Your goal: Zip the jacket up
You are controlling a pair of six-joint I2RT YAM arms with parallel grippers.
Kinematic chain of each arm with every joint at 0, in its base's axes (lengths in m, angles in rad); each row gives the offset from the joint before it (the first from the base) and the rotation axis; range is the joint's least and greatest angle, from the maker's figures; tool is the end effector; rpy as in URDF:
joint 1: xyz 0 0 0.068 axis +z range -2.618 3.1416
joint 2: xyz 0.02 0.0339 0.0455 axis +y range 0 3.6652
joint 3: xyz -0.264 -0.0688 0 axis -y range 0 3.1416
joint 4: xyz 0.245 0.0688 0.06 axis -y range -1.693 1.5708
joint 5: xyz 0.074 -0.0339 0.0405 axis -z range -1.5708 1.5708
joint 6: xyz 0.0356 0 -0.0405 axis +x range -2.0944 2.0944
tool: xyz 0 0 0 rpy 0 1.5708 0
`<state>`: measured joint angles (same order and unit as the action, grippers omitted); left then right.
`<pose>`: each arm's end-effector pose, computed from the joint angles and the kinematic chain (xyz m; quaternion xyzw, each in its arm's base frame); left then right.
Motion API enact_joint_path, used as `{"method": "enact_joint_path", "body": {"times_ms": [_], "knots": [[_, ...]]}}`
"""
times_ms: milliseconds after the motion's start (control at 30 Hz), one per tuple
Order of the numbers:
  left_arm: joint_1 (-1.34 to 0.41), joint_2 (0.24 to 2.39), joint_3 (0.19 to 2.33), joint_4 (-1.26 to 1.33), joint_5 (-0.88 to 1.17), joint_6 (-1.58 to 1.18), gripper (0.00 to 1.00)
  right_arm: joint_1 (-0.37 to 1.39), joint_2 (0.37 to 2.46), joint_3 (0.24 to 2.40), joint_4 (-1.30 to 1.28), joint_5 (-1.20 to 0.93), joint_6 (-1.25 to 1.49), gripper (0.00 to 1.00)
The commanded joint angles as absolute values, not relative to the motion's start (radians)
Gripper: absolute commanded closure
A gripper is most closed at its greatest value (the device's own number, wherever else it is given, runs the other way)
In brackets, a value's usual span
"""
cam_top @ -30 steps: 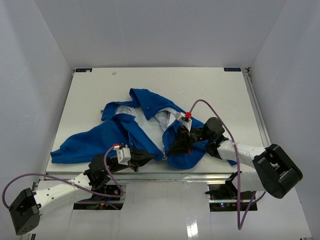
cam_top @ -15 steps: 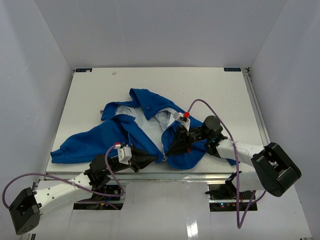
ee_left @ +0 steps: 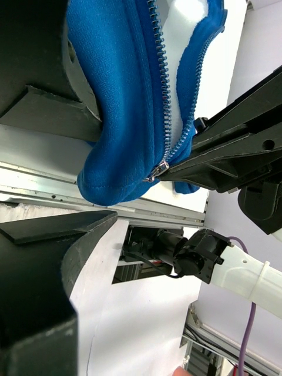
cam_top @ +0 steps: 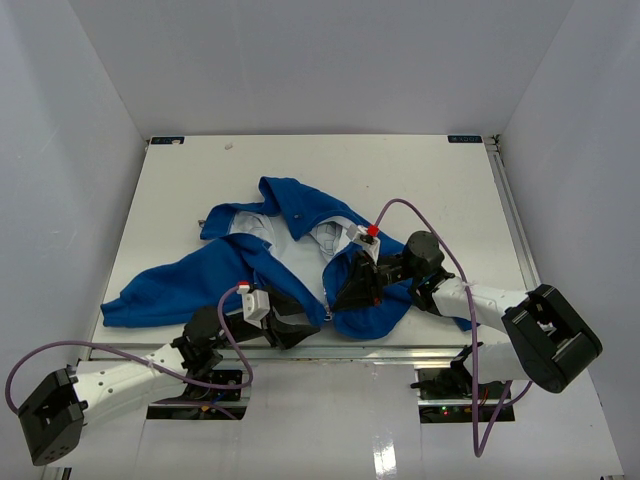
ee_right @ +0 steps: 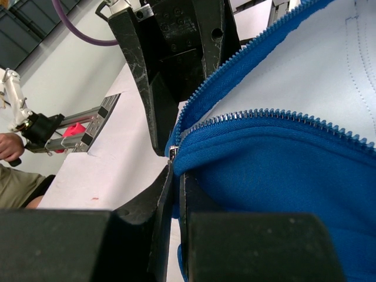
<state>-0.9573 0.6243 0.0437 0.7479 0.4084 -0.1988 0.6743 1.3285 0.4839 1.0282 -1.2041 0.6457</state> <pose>0.0741 -0.1298 0.2014 0.3779 0.5299 -0.5183 0.5548 0.1742 0.1817 0.2423 -0.4430 0.5206 0.6746 0.2787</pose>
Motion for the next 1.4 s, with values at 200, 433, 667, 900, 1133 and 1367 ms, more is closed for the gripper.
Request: {"method": "enact_joint_path", "body": {"times_ms": [200,433,667,900,1133,1367], "knots": [[-0.957,0.627,0.086,0.725,0.403,-0.216,0.36,0.681,1.314,0.494,0.98,-1.179,0.578,0.92],[-0.957,0.674,0.117,0.719,0.36,-0.223,0.35,0.688,1.321,0.499,0.946,-1.171,0.552,0.92],[-0.957,0.713,0.149,0.696,0.329,-0.218,0.37,0.693,1.313,0.505,0.913,-1.169,0.529,0.92],[-0.957,0.697,0.125,0.721,0.383,-0.187,0.78,0.695,1.307,0.508,0.893,-1.165,0.517,0.92],[-0.957,0.687,0.109,0.731,0.388,-0.172,1.0,0.696,1.301,0.513,0.887,-1.169,0.514,0.92],[-0.957,0.733,0.134,0.674,0.445,-0.125,1.0,0.696,1.285,0.565,0.807,-1.162,0.475,0.92]]}}
